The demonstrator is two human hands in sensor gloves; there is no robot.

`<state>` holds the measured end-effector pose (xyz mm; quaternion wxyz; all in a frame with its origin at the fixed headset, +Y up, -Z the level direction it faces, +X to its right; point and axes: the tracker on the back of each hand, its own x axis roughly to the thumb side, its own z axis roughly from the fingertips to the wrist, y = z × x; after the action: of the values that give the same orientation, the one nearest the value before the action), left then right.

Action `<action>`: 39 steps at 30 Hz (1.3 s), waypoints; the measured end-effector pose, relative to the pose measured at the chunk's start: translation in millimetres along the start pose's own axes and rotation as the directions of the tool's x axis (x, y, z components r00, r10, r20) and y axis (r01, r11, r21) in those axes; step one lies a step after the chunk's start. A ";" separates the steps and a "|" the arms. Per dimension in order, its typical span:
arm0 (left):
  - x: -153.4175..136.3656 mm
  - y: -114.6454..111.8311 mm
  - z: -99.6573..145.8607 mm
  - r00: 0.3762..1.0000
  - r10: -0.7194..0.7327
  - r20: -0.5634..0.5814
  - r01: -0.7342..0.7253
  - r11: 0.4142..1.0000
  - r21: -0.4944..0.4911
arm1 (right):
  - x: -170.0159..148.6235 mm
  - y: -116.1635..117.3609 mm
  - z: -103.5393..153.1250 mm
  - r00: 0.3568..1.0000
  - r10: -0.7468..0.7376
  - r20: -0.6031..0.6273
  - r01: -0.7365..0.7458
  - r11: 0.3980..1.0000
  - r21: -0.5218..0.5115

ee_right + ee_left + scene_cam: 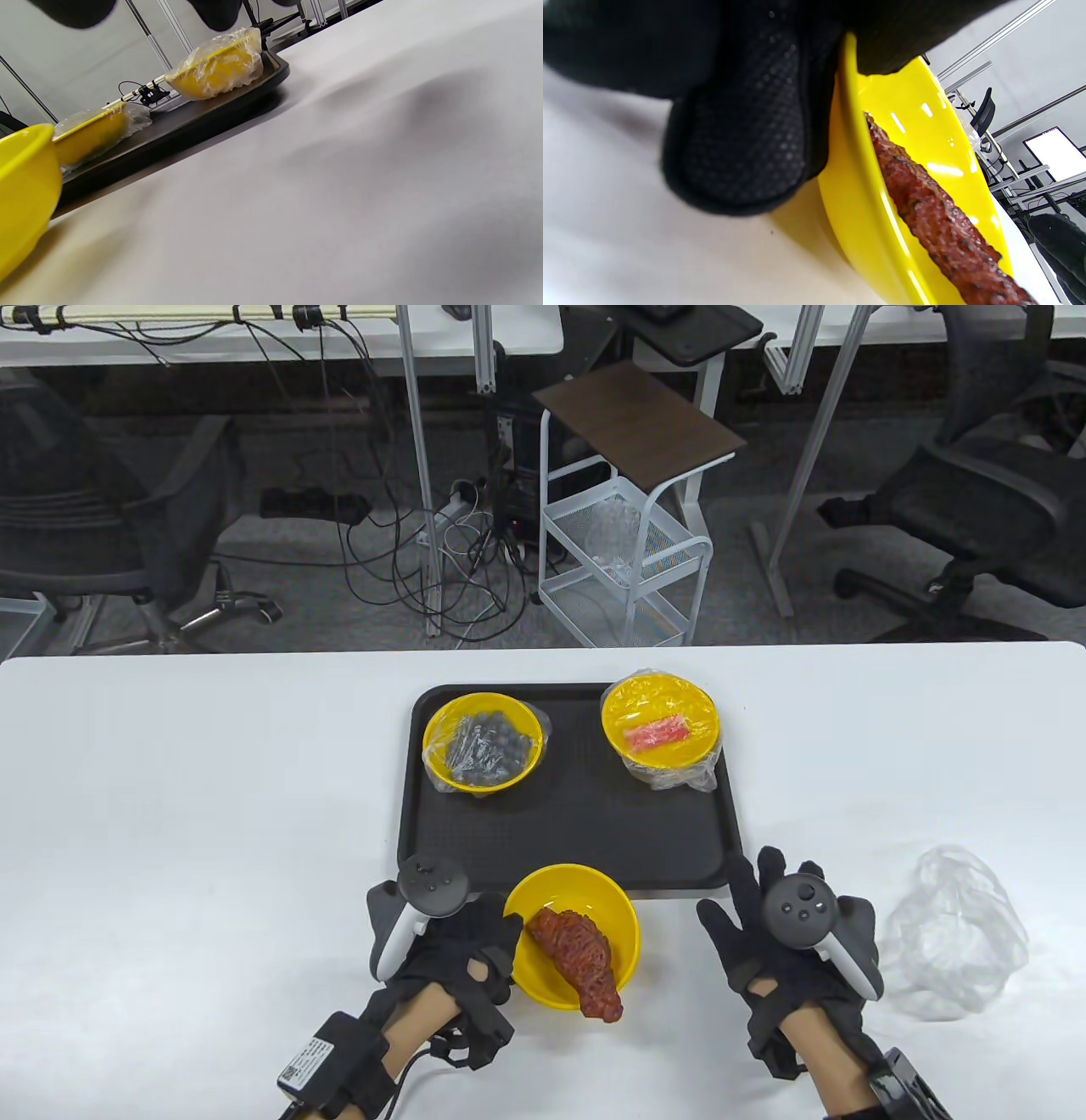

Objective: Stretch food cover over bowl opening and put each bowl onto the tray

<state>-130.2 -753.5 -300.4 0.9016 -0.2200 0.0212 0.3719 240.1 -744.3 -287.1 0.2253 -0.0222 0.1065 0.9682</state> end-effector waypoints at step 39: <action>-21.5 34.7 10.7 0.833 -0.526 -0.170 0.553 0.798 0.240 | -127.3 -93.3 30.0 0.771 -0.299 -0.562 0.059 0.913 -0.404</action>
<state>-170.6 -741.5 -299.7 0.9897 -0.1048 0.0528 0.0819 395.6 -711.0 -264.5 0.2632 -0.3862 -0.0096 0.8840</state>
